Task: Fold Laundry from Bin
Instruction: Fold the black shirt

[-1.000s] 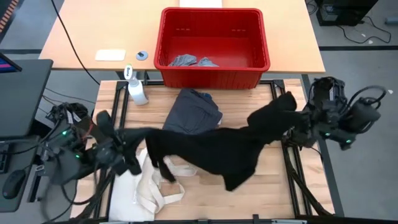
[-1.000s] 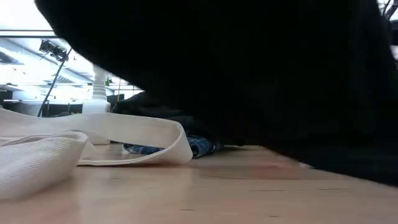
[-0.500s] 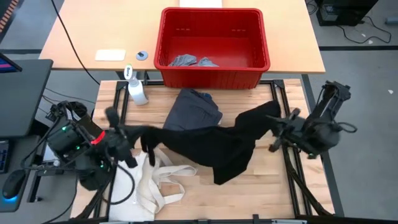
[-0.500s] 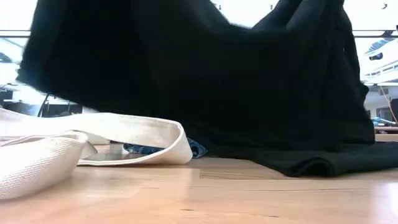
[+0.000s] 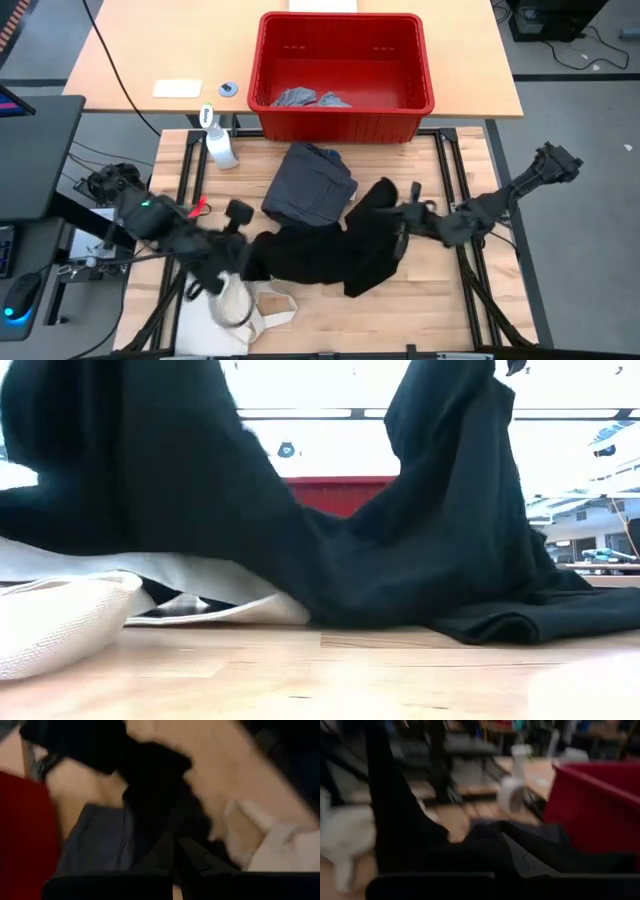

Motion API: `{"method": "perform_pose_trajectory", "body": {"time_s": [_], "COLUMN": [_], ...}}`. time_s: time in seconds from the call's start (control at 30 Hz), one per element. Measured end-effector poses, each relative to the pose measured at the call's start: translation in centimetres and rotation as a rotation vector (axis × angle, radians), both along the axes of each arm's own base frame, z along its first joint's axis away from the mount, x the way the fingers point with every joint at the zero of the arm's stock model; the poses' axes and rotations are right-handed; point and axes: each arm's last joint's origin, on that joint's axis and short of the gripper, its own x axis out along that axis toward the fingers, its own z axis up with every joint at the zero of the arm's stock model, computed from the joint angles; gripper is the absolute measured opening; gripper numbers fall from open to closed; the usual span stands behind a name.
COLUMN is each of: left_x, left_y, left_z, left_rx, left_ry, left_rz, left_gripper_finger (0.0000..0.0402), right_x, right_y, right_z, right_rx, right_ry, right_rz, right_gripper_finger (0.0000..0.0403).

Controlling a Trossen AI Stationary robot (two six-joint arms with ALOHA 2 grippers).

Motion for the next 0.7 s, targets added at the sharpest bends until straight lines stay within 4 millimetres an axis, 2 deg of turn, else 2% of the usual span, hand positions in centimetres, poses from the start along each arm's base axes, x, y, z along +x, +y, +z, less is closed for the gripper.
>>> {"method": "perform_pose_trajectory", "body": {"time_s": [0.17, 0.33, 0.47, 0.6, 0.7], "left_x": [0.8, -0.4, -1.8, -3.8, -5.5], "left_y": [3.3, 5.6, 7.1, 8.8, 10.3], "left_z": [-3.2, -4.5, -4.3, -2.8, -1.6], "left_rx": [0.266, 0.339, 0.419, 0.550, 0.577], "left_ry": [0.123, 0.096, -0.018, -0.186, -0.263], "left_rz": [0.217, 0.371, 0.485, 0.595, 0.678], "left_gripper_finger": [0.0011, 0.0011, 0.0011, 0.0011, 0.0011], "right_x": [2.2, 2.5, 2.0, 2.2, 2.5], "right_y": [-1.3, -3.2, -4.3, -5.2, -6.3], "right_z": [-0.7, -1.3, -1.1, -0.9, -1.0], "right_rx": [-0.032, -0.147, -0.273, -0.368, -0.370], "right_ry": [0.264, 0.446, 0.420, 0.366, 0.359], "right_rz": [-0.090, -0.331, -0.545, -0.687, -0.760], "right_gripper_finger": [0.0008, 0.0014, 0.0014, 0.0014, 0.0014]}}
